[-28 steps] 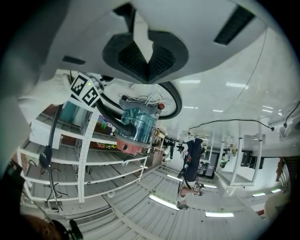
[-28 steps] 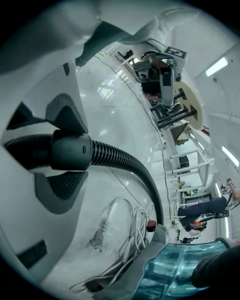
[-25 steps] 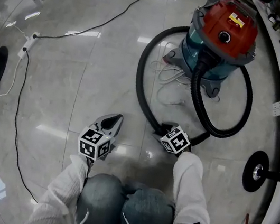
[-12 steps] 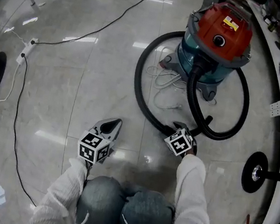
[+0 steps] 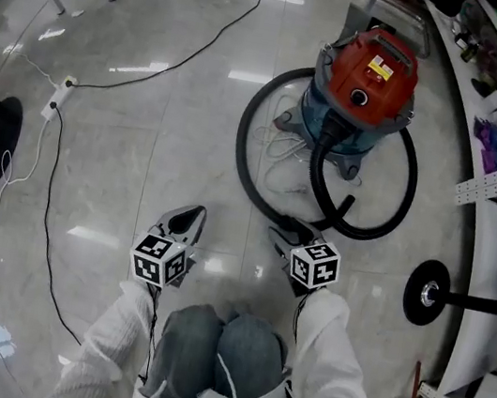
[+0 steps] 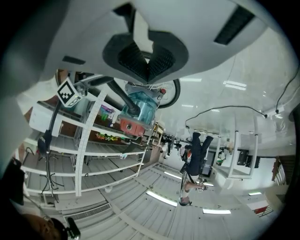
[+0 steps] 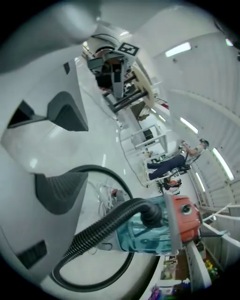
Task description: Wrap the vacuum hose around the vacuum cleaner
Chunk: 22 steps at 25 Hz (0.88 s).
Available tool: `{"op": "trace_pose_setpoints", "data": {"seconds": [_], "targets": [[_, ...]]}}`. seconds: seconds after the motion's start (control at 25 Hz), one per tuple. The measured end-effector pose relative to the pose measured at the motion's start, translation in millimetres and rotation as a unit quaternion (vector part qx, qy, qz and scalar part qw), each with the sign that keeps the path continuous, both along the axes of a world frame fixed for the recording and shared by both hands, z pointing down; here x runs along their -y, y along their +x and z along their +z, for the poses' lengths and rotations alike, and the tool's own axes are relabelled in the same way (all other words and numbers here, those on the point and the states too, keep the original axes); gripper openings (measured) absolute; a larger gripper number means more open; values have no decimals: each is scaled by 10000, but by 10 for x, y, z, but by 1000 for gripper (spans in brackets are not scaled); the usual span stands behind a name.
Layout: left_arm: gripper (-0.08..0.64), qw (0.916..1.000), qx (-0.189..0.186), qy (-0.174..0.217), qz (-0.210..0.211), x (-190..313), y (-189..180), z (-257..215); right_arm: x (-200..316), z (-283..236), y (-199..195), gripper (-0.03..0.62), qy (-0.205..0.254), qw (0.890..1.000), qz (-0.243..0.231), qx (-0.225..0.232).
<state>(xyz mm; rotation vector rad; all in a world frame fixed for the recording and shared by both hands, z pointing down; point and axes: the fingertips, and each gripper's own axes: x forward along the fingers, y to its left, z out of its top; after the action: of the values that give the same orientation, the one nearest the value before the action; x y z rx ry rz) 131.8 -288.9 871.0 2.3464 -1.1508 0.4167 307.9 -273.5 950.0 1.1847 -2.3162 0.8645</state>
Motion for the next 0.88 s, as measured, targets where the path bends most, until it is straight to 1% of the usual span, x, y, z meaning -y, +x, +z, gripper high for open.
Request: {"op": "trace_pose_setpoints", "data": {"seconds": [0.08,0.16,0.28,0.36,0.4,0.44,0.48,0.56,0.6,0.72,0.88], "targets": [[2,10000,-13,22,-11,-105,-58,-584,-52,-711,-133,285,52,9982,317,506],[2,9999,-20,111,-78,-187,-123,-1231,-84,-1456,-185,284,60,9922,741,1000],[2,9985,-248,281,-393,-284,-241,-2333,-154,-2629,-148,282,142,9761,1446,1616],[2,9959,-417,412,-684,-379,-354,-3104,-260,-3393,-102,282,256,9659,1858,1788],[2,9939,-506,488,-851,-434,-420,-3485,-326,-3751,-82,275,318,9626,2012,1786],[2,9913,-609,563,-1019,-501,-494,-3856,-405,-4083,-71,253,367,9613,2123,1720],[2,9885,-717,629,-1171,-585,-577,-4208,-503,-4382,-77,209,394,9618,2195,1590],[2,9844,-897,696,-1343,-809,-774,-4812,-745,-4867,-172,67,378,9663,2232,1224],[2,9840,-948,708,-1330,-926,-871,-5052,-863,-5069,-271,44,359,9692,2191,1068],[2,9870,-934,826,-1009,-1215,-1100,-5543,-1144,-5578,-655,26,416,9736,2069,872],[2,9876,-1043,1035,-549,-1716,-1414,-5923,-1693,-5940,-1242,23,582,9711,2235,598]]}}
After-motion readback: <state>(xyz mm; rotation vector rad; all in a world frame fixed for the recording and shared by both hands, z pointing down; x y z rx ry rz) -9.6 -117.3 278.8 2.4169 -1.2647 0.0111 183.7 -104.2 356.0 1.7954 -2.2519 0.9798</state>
